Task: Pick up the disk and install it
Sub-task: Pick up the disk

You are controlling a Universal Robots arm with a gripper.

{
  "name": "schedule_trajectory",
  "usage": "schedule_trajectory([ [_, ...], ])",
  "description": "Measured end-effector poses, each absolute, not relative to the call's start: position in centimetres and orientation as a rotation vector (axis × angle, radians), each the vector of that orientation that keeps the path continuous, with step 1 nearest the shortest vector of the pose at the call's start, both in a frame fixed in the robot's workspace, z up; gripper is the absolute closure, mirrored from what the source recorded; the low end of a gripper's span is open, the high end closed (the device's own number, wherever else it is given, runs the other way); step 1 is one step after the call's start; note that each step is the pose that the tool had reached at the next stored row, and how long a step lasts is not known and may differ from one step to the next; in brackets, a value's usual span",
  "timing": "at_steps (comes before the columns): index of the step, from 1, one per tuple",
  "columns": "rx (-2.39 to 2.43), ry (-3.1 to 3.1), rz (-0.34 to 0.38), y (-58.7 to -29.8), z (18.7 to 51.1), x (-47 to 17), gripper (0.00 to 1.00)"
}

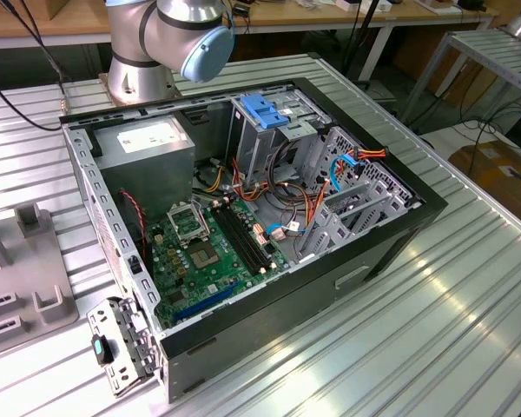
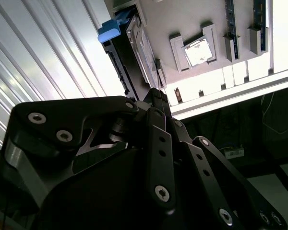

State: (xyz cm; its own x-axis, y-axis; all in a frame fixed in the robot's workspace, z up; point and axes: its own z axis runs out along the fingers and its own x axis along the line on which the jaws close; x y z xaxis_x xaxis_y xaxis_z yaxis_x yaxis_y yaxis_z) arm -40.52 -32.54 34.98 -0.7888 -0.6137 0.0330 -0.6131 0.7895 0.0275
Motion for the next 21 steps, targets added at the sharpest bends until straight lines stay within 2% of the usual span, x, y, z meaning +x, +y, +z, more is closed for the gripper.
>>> schedule_trajectory([
  [21,1.208,-2.856,-0.019,-32.54,34.99,-40.52,0.89],
])
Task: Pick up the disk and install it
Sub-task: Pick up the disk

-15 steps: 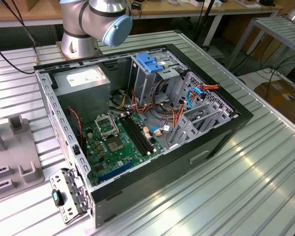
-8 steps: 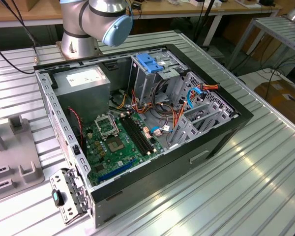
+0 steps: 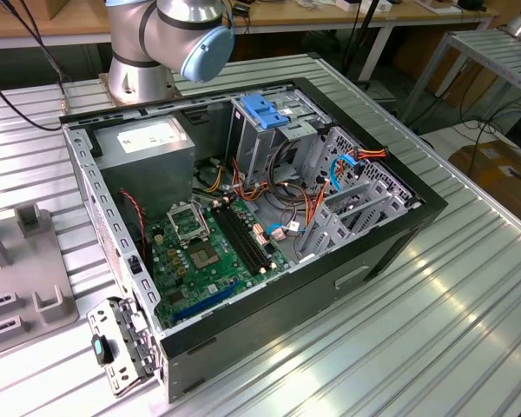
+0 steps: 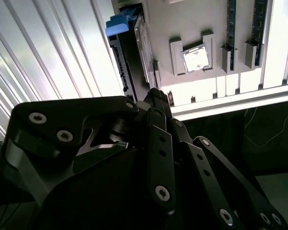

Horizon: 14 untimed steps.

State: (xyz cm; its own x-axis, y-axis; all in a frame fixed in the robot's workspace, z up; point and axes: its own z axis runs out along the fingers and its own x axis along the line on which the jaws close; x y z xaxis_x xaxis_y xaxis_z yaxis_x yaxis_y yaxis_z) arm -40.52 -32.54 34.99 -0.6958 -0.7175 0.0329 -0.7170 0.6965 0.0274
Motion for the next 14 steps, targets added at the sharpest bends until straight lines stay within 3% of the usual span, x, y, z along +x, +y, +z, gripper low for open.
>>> schedule_trajectory([
  [14,1.241,-2.841,-0.019,-32.54,34.98,-40.52,0.89],
])
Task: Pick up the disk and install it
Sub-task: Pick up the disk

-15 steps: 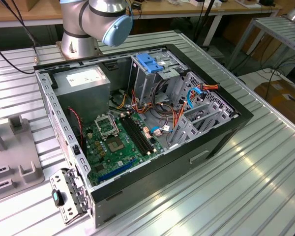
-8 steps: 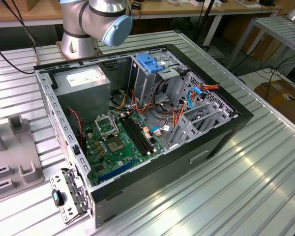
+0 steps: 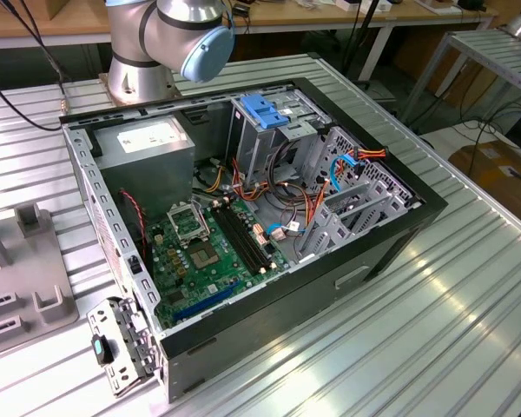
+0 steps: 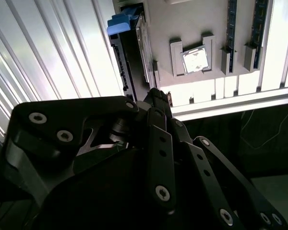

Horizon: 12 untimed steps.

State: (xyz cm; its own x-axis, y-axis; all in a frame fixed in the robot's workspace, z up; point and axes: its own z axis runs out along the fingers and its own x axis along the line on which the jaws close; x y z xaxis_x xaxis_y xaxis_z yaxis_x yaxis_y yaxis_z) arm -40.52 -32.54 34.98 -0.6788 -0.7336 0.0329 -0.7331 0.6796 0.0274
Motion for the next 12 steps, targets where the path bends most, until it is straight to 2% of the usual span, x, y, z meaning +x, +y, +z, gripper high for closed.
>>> schedule_trajectory([
  [12,1.293,-2.818,-0.017,-32.54,34.98,-40.52,0.89],
])
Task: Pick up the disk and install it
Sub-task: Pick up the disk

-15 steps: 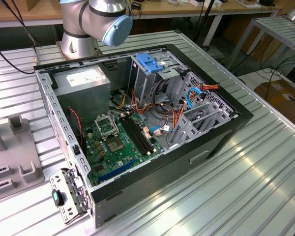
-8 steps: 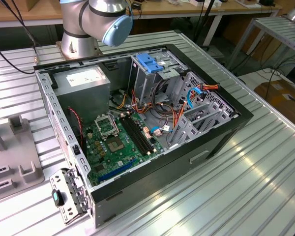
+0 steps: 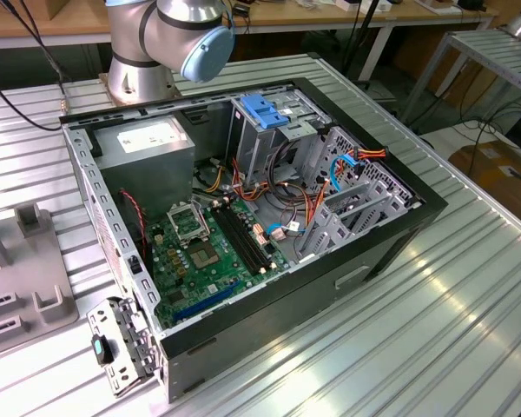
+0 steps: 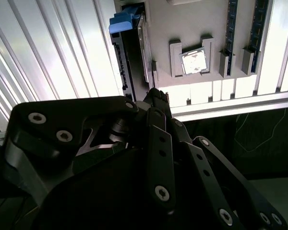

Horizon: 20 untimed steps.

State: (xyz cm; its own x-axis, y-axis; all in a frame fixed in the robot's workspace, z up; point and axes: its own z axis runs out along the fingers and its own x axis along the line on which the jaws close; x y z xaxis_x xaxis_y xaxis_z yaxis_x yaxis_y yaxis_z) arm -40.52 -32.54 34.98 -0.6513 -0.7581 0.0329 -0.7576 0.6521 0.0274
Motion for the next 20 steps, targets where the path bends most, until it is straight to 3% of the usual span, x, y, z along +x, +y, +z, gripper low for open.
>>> schedule_trajectory([
  [20,1.475,-2.727,-0.013,-32.54,34.98,-40.52,0.89],
])
